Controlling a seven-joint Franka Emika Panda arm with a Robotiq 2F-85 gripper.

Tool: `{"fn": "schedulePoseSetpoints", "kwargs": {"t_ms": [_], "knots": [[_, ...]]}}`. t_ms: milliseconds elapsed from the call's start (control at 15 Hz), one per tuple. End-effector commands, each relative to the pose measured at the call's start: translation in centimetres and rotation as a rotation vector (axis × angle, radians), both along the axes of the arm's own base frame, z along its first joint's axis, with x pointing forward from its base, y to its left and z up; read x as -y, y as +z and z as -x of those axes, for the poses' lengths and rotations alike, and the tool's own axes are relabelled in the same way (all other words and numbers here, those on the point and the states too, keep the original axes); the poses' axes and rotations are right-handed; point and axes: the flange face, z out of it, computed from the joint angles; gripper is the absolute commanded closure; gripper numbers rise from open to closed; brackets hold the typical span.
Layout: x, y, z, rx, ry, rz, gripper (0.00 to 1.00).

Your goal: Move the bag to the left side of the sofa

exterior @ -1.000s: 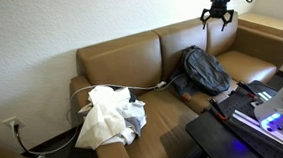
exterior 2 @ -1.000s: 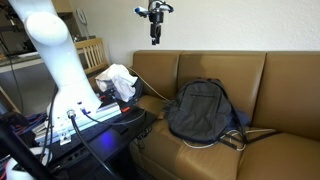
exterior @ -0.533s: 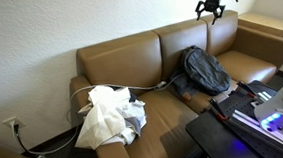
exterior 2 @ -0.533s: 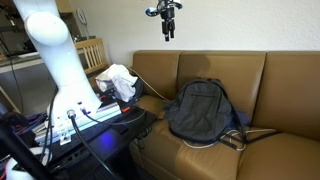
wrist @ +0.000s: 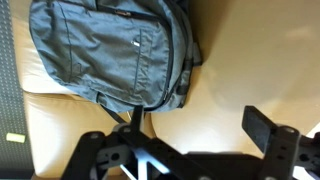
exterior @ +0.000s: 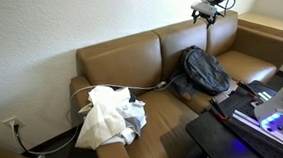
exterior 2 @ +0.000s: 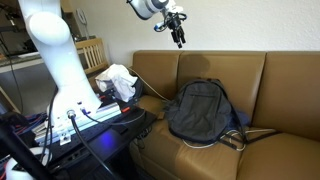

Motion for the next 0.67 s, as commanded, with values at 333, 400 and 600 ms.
{"fn": "schedulePoseSetpoints", "kwargs": {"t_ms": [333, 400, 600], "knots": [[1.8, -10.9, -2.2, -0.113, -0.233, -0.06, 0.0], [1.8, -9.7, -1.9, -0.125, -0.225, -0.119, 0.0], [1.7, -10.2, -2.0, -0.119, -0.249, -0.124, 0.0]]}}
